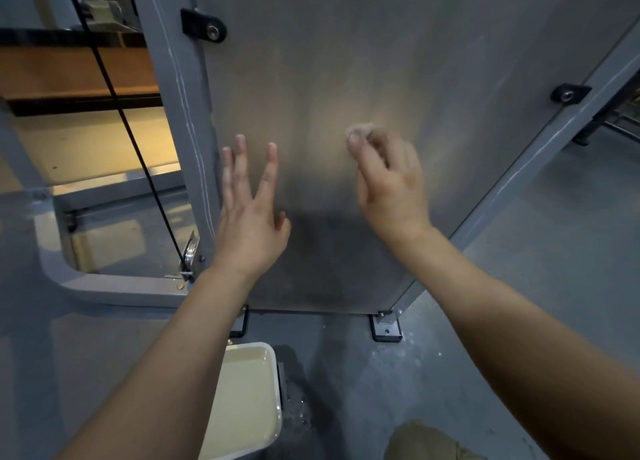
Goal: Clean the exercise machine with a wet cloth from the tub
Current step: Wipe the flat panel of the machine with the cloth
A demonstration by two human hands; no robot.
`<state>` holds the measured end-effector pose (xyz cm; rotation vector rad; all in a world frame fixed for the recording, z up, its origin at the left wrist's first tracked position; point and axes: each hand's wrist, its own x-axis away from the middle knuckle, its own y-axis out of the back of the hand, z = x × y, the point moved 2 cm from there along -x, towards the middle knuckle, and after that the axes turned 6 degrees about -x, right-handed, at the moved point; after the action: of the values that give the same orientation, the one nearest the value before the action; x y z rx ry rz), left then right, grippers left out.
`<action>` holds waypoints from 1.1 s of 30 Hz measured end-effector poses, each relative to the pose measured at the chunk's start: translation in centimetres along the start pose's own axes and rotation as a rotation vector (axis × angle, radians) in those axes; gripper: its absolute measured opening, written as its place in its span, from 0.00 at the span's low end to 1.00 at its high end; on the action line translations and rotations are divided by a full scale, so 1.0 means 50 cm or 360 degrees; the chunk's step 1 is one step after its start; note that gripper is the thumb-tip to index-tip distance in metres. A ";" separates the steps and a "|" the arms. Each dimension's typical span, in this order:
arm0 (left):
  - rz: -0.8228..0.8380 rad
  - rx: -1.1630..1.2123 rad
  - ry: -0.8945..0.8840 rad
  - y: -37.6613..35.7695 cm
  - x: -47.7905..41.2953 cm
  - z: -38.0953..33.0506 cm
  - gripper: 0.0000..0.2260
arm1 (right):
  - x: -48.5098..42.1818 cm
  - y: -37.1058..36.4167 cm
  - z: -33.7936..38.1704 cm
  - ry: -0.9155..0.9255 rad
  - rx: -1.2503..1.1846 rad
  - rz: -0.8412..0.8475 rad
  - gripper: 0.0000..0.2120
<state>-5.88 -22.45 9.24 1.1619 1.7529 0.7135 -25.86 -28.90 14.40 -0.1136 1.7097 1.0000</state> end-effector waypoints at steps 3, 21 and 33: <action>-0.0006 0.0017 -0.0029 0.000 -0.005 0.004 0.48 | 0.101 -0.051 0.029 0.0242 0.0113 0.0542 0.24; 0.0002 0.0052 -0.0024 -0.012 -0.020 0.003 0.51 | 0.000 -0.012 0.024 0.0163 -0.0010 0.0211 0.17; -0.0051 0.0074 -0.0033 -0.017 -0.021 0.000 0.48 | -0.056 0.004 0.018 0.0342 -0.0133 0.0143 0.15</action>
<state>-6.04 -23.74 8.90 1.1657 1.7752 0.6428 -24.18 -29.27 16.79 -0.2064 1.8813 1.1602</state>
